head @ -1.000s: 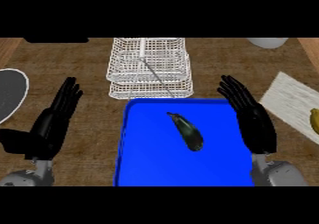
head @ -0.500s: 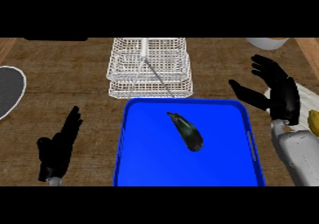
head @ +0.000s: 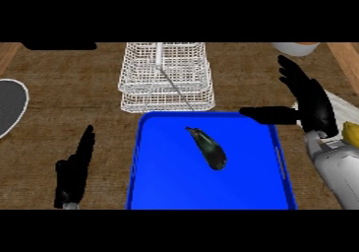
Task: Pick the eggplant from the tray and place it in the tiered basket
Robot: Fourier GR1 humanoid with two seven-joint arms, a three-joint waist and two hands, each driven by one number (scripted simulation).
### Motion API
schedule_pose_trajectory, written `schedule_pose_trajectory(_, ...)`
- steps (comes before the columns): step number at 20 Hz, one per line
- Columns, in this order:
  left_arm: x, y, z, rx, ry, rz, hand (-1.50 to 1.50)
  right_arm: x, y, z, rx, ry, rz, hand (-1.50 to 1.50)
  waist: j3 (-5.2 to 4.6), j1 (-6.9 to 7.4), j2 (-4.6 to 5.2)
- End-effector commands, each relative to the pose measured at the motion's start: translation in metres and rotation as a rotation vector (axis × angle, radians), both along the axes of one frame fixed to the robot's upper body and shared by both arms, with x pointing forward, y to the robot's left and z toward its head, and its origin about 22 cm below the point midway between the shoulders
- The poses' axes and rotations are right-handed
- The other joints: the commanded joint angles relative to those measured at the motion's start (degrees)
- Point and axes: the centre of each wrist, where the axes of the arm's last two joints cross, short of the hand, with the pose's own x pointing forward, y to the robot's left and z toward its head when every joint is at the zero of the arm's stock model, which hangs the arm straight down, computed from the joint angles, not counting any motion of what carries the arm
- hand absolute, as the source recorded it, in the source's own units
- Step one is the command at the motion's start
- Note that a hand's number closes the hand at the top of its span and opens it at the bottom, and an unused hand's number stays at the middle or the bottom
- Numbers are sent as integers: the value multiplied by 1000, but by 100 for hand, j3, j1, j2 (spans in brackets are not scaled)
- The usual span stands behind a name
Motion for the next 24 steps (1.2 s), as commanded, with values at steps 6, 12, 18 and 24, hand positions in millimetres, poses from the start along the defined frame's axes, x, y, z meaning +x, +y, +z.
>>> schedule_pose_trajectory(6, 3, 0, -5, -12, 43, -6, 0, -12, 58, 45, -465, 386, 273, -150, -51, 53, -1)
schedule_pose_trajectory(12, -4, -2, -1, -9, 35, -19, 0, 7, 89, 58, -685, 458, 224, -150, -24, 145, 42)
schedule_pose_trajectory(18, 5, 3, -4, -7, 47, 9, 0, 0, 146, 47, -737, 477, 232, -150, -23, 93, 44)
schedule_pose_trajectory(24, -15, 4, -16, -10, 66, 22, 0, 0, 141, 22, -871, 544, 245, -150, -23, 40, 28)
